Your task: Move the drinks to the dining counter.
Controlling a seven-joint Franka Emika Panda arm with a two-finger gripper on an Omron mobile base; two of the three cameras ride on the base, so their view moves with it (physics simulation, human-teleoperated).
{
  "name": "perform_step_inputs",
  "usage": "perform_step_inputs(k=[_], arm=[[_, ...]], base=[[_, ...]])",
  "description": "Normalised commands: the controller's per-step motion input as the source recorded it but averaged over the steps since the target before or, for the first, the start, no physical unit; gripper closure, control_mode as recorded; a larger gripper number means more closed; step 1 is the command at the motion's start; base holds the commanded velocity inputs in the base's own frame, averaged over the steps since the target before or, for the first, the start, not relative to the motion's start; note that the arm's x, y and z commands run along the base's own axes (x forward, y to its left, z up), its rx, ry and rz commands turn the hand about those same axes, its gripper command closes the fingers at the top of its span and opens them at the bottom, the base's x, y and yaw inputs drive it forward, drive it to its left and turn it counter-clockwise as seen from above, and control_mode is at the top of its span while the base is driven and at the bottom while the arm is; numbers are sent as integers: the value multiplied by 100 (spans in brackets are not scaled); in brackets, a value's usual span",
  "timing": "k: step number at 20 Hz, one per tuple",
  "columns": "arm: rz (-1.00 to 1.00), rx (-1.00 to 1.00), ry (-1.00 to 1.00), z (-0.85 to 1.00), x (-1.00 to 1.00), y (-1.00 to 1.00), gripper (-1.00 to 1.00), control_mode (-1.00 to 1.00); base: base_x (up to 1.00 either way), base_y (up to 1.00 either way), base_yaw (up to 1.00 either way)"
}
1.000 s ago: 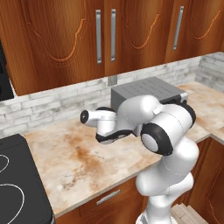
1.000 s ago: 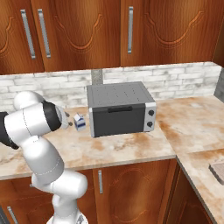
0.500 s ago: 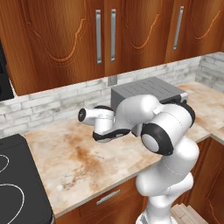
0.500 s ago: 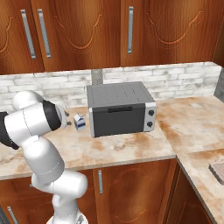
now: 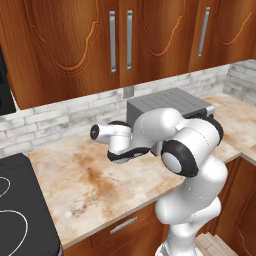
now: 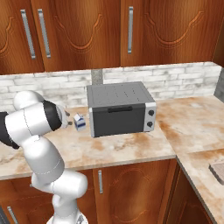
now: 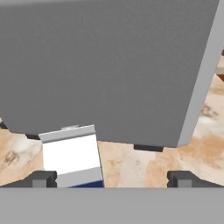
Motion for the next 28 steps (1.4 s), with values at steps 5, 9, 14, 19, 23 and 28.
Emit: perform_step_inputs(k=[5, 9, 14, 19, 23, 28], arm=[[0, 0, -1, -15, 0, -7, -100, -100], [0, 0, 0, -14, 0, -3, -100, -100], [0, 0, -2, -16, 4, 0, -100, -100], [0, 0, -1, -12, 9, 0, -100, -100], [0, 0, 0, -11, 15, 0, -100, -100], [0, -2, 0, -11, 14, 0, -100, -100]], base=[[0, 0, 0], [0, 0, 0], [0, 0, 0], [0, 0, 0], [0, 0, 0], [0, 0, 0]])
